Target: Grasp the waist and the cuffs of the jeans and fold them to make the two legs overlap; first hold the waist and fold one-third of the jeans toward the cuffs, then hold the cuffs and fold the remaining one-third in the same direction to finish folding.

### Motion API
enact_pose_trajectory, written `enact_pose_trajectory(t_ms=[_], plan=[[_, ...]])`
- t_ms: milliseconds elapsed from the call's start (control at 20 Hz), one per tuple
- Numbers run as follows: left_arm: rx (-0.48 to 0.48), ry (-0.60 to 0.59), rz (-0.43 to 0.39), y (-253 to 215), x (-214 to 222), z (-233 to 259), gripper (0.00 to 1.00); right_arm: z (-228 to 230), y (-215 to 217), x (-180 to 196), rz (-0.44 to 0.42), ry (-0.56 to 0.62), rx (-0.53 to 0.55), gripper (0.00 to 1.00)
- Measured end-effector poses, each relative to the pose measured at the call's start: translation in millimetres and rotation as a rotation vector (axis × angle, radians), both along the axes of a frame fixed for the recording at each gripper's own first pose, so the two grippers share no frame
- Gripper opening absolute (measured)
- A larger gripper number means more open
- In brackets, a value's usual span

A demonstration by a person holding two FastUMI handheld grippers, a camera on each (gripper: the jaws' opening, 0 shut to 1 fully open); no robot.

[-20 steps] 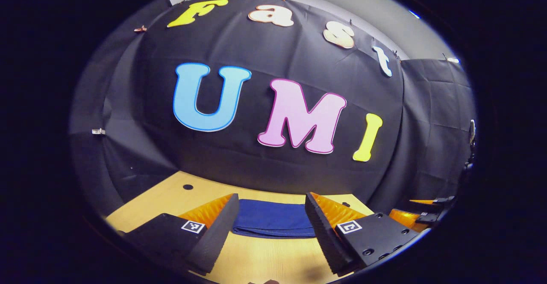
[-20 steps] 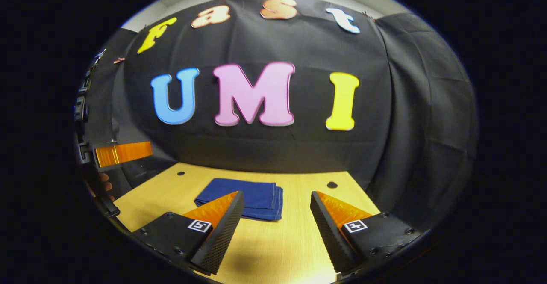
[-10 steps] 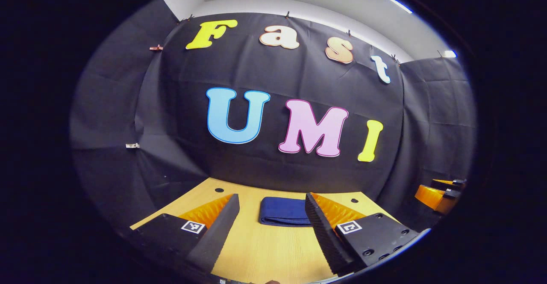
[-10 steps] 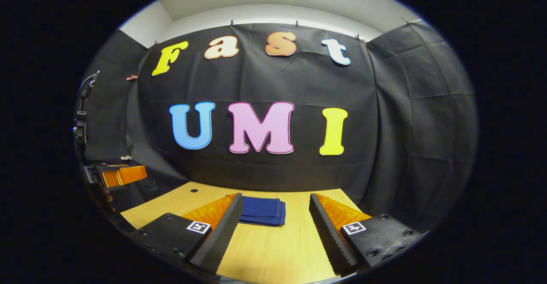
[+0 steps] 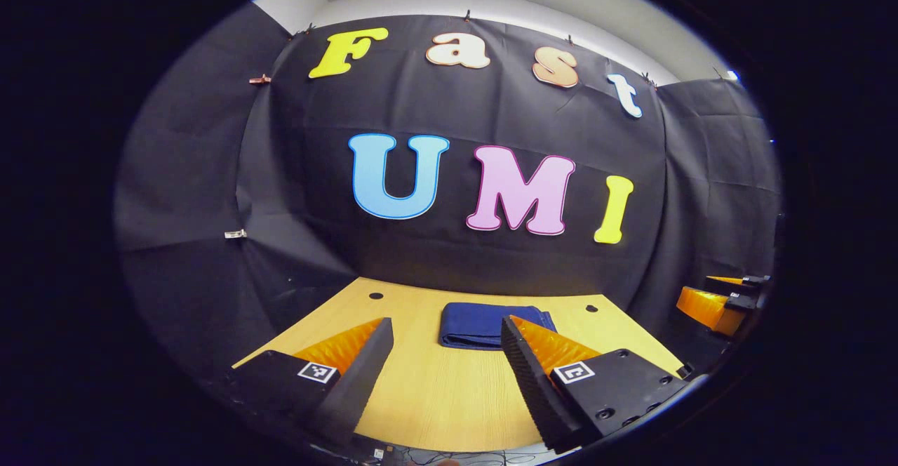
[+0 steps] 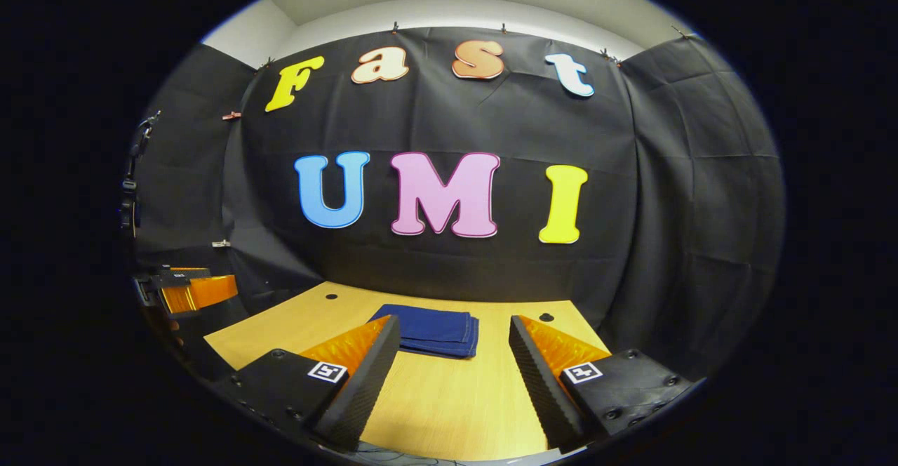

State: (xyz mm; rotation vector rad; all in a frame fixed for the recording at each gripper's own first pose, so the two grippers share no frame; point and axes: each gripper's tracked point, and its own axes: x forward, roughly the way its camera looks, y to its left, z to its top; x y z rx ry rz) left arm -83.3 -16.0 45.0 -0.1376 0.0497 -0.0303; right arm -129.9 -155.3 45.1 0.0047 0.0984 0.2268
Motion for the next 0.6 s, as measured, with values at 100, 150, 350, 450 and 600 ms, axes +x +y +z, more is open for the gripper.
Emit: enact_pose_trajectory(t_ms=[100,150,350,450,600], plan=[[0.026,-0.010,-0.002,2.1,-1.5,-0.1,0.96,18.3,-0.2,-1.8,-0.001,-0.082,0.004,0.96],[0.047,-0.012,0.001,3.1,-2.7,-0.3,0.96,21.9,0.8,-2.3,-0.004,-0.101,-0.004,0.95],[0.077,-0.031,-0.013,0.0,-14.4,1.1,0.96,9.4,12.3,-0.9,0.014,-0.083,-0.012,0.95],[0.083,-0.036,-0.022,-4.7,-13.0,3.1,0.96,5.5,12.4,-0.2,0.010,-0.068,-0.008,0.95],[0.087,-0.033,-0.034,-5.9,-9.6,1.6,0.96,3.3,11.2,0.5,-0.003,-0.065,-0.013,0.96]])
